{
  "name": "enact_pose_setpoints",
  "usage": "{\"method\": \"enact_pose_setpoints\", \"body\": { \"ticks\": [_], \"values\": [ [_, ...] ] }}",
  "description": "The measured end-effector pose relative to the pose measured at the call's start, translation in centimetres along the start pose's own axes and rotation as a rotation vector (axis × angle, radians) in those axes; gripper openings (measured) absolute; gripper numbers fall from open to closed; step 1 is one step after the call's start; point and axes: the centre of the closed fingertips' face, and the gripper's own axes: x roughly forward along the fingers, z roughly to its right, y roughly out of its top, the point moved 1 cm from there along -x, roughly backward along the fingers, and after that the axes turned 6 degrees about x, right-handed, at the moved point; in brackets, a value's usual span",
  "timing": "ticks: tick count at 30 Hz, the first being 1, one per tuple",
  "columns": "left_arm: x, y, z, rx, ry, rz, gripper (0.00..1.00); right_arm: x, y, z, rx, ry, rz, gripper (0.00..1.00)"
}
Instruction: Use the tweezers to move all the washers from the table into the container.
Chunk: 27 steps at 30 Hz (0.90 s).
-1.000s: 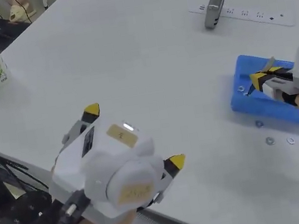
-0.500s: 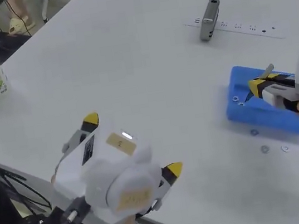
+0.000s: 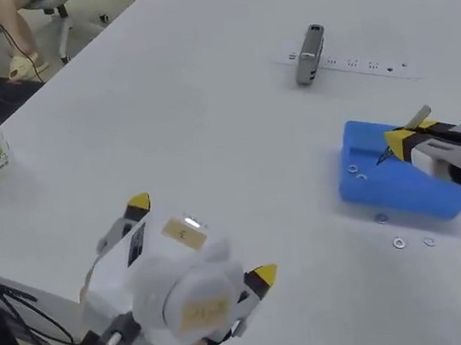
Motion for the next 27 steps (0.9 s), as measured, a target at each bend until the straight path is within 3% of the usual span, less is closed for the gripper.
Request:
{"method": "enact_pose_setpoints", "body": {
  "ticks": [11,17,27],
  "values": [
    [0.1,0.0,0.2,0.006,-0.009,-0.001,0.99,-1.8,-0.8,-0.6,0.001,0.023,-0.005,0.03],
    [0.0,0.1,0.3,0.000,-0.015,0.008,0.99,-2.2,-2.5,-1.1,-0.016,0.041,-0.043,0.03],
    [0.0,0.2,0.4,-0.004,-0.027,0.013,0.99,-1.6,-5.0,-1.2,0.019,0.063,-0.087,0.03]
  ]
}}
